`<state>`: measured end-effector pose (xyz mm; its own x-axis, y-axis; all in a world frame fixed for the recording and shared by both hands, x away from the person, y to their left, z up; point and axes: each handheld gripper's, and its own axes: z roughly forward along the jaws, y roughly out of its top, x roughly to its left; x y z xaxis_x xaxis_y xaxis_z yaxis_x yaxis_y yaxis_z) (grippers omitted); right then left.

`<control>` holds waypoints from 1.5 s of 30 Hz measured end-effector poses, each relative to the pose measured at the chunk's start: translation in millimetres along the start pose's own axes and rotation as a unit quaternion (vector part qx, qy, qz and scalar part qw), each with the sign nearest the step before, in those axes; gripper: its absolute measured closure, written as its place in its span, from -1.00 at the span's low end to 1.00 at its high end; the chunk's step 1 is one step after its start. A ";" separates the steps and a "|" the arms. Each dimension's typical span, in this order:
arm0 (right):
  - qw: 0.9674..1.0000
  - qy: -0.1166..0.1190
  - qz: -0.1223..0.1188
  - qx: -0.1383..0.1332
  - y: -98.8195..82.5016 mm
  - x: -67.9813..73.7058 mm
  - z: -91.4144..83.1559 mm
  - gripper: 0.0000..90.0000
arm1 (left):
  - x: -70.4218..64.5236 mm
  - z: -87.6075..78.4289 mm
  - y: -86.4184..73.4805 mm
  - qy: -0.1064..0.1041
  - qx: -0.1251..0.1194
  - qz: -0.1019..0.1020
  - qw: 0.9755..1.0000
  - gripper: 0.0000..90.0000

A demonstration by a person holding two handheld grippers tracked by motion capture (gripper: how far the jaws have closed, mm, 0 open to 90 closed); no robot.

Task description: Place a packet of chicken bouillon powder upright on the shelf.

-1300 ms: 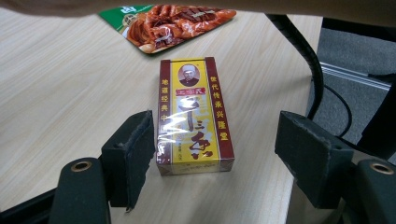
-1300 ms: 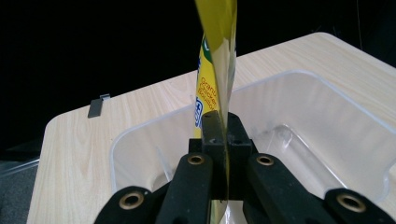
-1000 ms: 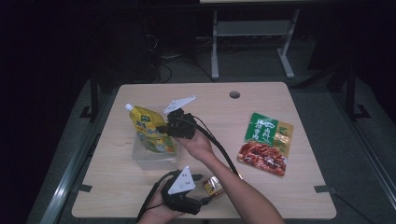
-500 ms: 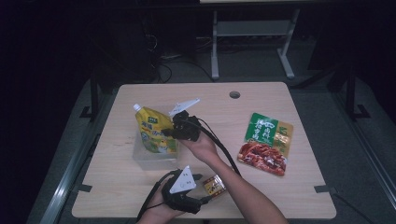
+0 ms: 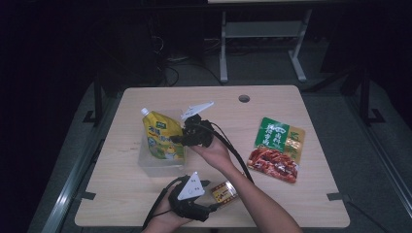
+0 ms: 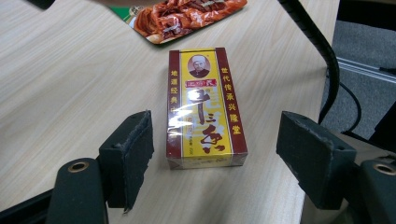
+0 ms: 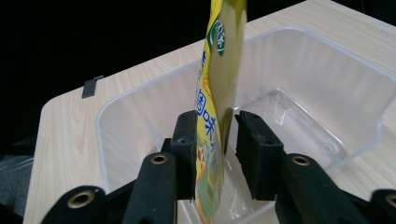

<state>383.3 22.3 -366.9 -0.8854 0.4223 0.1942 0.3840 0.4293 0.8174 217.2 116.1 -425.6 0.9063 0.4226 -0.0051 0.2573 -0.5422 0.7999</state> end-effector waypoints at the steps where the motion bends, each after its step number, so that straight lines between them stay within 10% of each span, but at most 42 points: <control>1: 1.000 0.000 0.000 0.000 -0.3 -0.1 -2.2 0.45 | 0.1 0.2 -0.1 0.000 0.003 0.000 1.000 -0.41; 17: 1.000 -0.029 0.011 0.002 -19.9 -5.6 -61.4 0.18 | -0.3 10.1 3.8 0.006 0.032 0.007 0.999 -0.47; 34: 0.994 -0.085 0.067 -0.003 -89.2 -20.9 -140.0 -0.05 | -2.1 36.1 6.9 0.019 0.090 0.031 0.995 -0.48; 45: 0.990 -0.106 0.093 0.009 -122.6 -21.7 -161.8 -0.16 | -3.3 49.5 7.9 0.027 0.113 0.042 0.992 -0.57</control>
<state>313.0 -168.7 -383.6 -0.7248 0.6529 0.2197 0.5409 0.3419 0.7684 232.9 74.5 -449.0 0.9099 0.4041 0.0941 0.2549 -0.7234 0.6416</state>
